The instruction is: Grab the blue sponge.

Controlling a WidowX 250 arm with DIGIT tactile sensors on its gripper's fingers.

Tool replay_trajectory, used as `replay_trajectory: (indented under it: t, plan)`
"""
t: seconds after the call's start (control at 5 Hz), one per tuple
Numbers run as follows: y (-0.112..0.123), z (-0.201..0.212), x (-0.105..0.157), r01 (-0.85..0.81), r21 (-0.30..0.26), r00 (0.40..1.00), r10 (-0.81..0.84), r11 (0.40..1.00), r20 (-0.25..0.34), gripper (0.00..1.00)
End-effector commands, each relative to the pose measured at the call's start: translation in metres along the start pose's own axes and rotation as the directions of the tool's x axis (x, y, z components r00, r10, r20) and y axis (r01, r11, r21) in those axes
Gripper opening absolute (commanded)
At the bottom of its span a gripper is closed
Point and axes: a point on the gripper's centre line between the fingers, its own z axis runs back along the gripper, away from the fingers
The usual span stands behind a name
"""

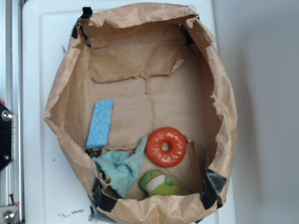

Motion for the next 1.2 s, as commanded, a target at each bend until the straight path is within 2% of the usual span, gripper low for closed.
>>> replay_trajectory:
  t: [0.0,0.2,0.4,0.6,0.8,1.0]
  plan:
    - [0.0,0.0,0.0,0.0,0.0,1.0,0.0,1.0,0.0,1.0]
    - [0.005,-0.028,0.047,-0.234,0.087,0.972,0.235,0.968,0.0,1.0]
    - [0.018,-0.049,0.094,-0.462,0.089,0.887,0.459,0.883,0.049,1.0]
    - [0.033,-0.069,0.136,-0.643,0.061,0.766,0.64,0.763,0.067,1.0]
    - [0.06,-0.104,0.151,-0.795,0.051,0.606,0.786,0.605,0.125,1.0]
    - [0.078,-0.126,0.145,-0.829,0.111,0.559,0.82,0.549,0.124,1.0]
